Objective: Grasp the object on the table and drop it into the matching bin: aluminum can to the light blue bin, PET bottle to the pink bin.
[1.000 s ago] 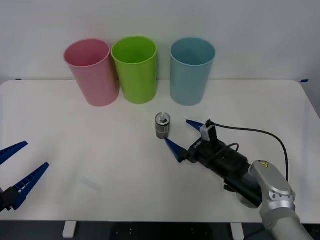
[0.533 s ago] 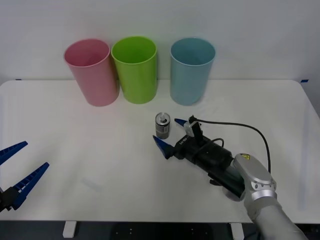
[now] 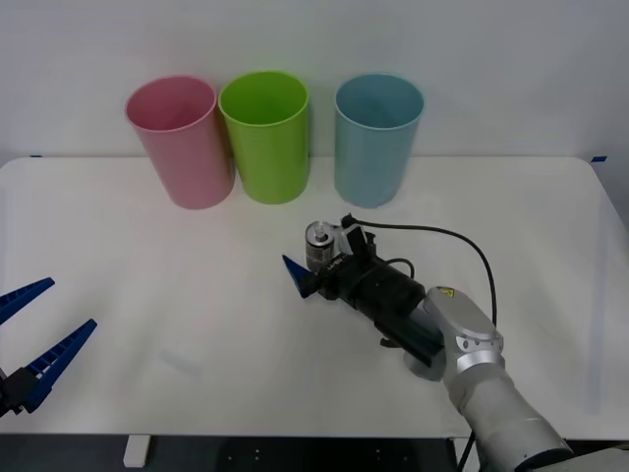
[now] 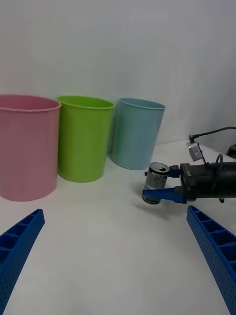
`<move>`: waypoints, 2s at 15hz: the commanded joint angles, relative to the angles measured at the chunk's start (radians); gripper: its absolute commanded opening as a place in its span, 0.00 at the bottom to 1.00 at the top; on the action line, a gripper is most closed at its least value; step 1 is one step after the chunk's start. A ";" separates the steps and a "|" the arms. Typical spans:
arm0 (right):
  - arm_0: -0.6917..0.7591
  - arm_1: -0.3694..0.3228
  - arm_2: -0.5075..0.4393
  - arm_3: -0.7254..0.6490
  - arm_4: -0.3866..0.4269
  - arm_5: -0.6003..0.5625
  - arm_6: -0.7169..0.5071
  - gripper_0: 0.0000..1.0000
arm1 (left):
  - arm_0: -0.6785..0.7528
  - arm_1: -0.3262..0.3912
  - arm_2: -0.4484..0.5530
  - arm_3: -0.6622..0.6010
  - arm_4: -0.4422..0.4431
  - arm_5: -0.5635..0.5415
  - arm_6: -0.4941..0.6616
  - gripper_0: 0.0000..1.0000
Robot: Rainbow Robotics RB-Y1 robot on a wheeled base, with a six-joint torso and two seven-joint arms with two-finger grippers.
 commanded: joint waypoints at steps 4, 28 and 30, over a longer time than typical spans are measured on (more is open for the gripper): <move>0.000 0.004 0.000 0.002 0.005 0.022 0.021 1.00 | 0.000 0.000 0.000 0.000 0.000 0.000 0.000 1.00; 0.041 -0.042 -0.052 -0.084 -0.008 -0.085 -0.041 0.00 | 0.000 0.000 0.000 0.000 0.000 0.000 0.000 1.00; 0.122 -0.088 -0.033 -0.229 -0.008 -0.097 -0.134 0.00 | 0.000 0.000 0.000 0.000 0.000 0.000 0.000 1.00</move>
